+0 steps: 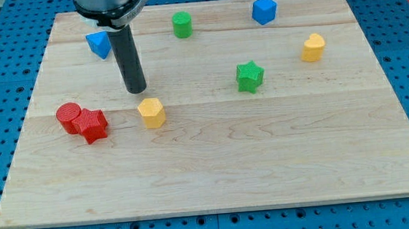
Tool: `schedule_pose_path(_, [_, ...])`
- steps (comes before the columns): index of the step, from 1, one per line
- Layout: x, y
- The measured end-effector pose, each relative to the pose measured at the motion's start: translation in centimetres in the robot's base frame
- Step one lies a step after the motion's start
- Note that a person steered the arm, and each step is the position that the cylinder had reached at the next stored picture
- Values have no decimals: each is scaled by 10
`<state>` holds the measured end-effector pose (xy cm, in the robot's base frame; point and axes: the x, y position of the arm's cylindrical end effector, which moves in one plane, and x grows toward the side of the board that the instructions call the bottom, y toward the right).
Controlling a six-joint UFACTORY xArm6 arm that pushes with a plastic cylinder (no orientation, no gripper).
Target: Move the green circle to the left of the green star
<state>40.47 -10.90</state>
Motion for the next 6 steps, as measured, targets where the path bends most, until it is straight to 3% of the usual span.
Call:
schedule_pose_path(1, [-18,0])
schedule_pose_path(3, [-139,25])
schedule_pose_path(4, [-176,55])
schedule_pose_path(5, [-187,66])
schedule_pose_path(6, [-157,81])
